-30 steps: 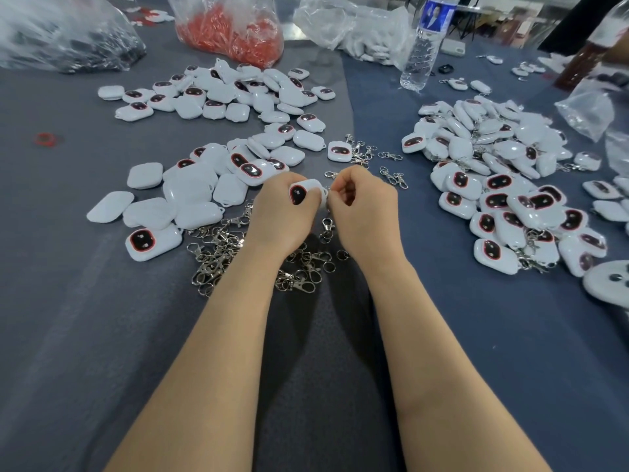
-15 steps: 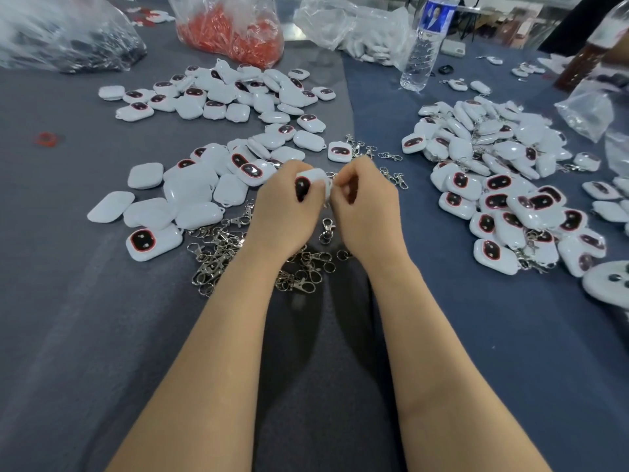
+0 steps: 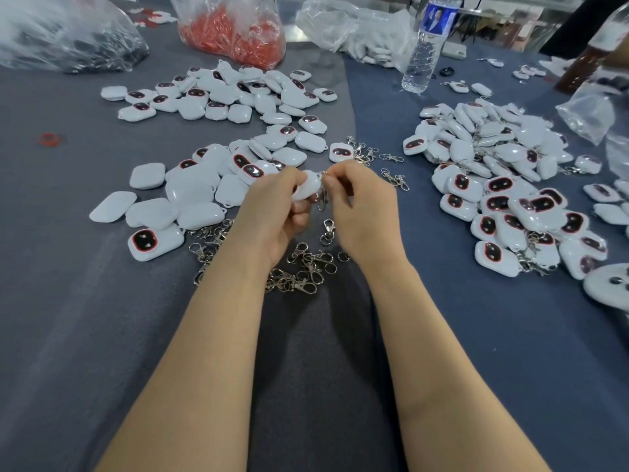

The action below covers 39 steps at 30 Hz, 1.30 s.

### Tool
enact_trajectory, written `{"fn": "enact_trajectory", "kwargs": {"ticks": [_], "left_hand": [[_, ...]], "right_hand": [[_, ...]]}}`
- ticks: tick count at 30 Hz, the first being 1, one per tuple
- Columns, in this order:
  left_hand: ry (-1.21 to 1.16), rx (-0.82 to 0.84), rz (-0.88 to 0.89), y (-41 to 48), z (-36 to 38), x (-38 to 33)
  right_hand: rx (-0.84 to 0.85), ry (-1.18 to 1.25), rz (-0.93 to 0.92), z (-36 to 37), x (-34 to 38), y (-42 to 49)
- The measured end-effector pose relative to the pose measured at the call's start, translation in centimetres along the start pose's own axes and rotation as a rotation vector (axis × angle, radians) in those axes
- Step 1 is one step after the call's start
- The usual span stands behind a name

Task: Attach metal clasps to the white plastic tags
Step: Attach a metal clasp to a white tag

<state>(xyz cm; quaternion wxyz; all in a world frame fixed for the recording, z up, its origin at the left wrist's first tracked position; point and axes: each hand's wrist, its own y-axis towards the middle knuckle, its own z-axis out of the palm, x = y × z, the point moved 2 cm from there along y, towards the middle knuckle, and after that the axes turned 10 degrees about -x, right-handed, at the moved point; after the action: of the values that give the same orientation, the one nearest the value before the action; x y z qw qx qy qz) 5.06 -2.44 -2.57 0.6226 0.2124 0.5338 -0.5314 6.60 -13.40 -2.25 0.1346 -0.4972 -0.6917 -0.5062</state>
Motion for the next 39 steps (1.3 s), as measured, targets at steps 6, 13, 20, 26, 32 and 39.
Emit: {"fn": "enact_trajectory", "kwargs": {"ticks": [6, 13, 20, 26, 32, 39], "left_hand": [[0.842, -0.104, 0.76, -0.5, -0.4, 0.2], [-0.044, -0.031, 0.113, -0.2, 0.4, -0.1], [-0.368, 0.232, -0.357, -0.1, -0.1, -0.2], [-0.385, 0.328, -0.422, -0.6, 0.1, -0.1], [-0.544, 0.394, -0.556, -0.5, 0.0, 0.0], [0.034, -0.035, 0.059, 0.2, -0.4, -0.2]], "right_hand": [[0.166, -0.26, 0.006, 0.4, -0.9, -0.1], [-0.012, 0.354, 0.249, 0.3, 0.2, 0.0], [-0.004, 0.362, 0.192, 0.3, 0.8, -0.1], [-0.05, 0.398, 0.178, 0.1, 0.9, 0.0], [-0.061, 0.432, 0.198, 0.0, 0.9, 0.1], [-0.01, 0.129, 0.085, -0.1, 0.4, 0.0]]}}
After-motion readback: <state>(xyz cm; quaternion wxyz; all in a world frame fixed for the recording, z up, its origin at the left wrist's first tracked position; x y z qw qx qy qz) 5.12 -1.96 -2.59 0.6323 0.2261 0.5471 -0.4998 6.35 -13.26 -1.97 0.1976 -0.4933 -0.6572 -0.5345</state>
